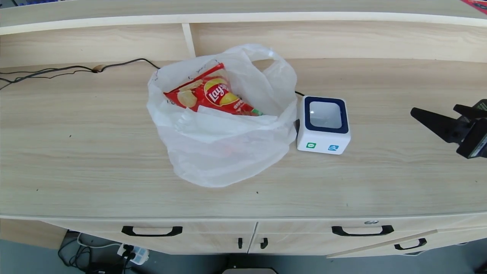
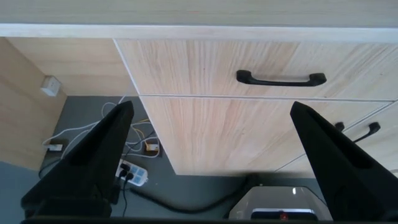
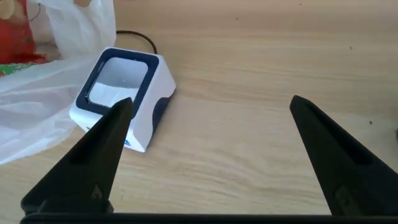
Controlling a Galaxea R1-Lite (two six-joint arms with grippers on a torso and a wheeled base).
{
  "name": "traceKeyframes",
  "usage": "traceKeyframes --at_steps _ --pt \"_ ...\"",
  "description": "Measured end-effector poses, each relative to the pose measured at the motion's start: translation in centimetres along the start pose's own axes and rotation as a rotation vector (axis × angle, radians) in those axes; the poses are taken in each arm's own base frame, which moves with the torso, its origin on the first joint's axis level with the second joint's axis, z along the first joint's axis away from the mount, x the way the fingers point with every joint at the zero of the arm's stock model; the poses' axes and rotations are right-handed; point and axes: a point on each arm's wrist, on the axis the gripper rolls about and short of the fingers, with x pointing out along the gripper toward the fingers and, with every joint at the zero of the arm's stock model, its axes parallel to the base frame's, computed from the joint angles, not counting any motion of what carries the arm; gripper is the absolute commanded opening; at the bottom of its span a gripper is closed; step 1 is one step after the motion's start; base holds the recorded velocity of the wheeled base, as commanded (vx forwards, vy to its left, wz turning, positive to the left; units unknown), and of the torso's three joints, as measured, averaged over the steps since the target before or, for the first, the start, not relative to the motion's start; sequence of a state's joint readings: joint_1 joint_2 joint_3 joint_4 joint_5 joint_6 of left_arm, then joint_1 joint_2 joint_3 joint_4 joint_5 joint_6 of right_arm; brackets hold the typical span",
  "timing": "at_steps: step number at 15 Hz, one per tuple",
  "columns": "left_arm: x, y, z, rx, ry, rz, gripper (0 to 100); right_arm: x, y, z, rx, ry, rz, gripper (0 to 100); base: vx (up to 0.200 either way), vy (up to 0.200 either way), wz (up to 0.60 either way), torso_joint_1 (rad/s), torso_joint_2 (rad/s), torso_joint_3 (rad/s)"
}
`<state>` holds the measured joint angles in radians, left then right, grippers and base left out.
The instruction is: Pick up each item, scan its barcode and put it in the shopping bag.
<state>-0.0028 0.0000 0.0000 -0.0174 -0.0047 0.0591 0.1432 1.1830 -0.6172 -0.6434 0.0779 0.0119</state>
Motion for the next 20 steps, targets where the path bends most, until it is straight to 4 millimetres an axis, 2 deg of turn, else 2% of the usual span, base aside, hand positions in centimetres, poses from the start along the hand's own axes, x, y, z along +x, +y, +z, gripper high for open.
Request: traceKeyframes --at_steps 4,8,12,16,18,20 --pt "0.0 0.0 0.0 -0.002 -0.001 0.0 100 -0.3 -2.5 1.0 -0.051 -0.048 -0.125 100 0.0 -0.05 0.0 -0.004 0.0 0.005" --pt "0.0 0.0 0.0 -0.002 0.0 0.0 100 -1.9 -4.4 -0.2 -0.115 -0.084 -0.194 100 0.0 -0.2 0.0 0.016 0.0 0.004" --pt "0.0 0.0 0.0 0.001 0.0 0.0 100 -2.2 -4.7 -1.1 -0.12 -0.062 -0.21 100 0.0 -0.2 0.0 0.006 0.0 0.004" --pt "0.0 0.0 0.0 0.001 -0.001 0.0 100 -2.2 -4.6 -2.2 -0.125 -0.023 -0.205 100 0.0 0.0 0.0 0.0 0.0 0.0" --pt "0.0 0.0 0.0 0.001 0.0 -0.001 100 -2.1 -3.6 -3.7 -0.087 0.028 -0.133 100 0.0 0.0 0.0 0.0 0.0 0.0" --pt "0.0 0.0 0.0 0.001 -0.001 0.0 100 -1.7 -3.3 -4.3 -0.062 0.043 -0.106 100 0.0 0.0 0.0 0.0 0.0 0.0"
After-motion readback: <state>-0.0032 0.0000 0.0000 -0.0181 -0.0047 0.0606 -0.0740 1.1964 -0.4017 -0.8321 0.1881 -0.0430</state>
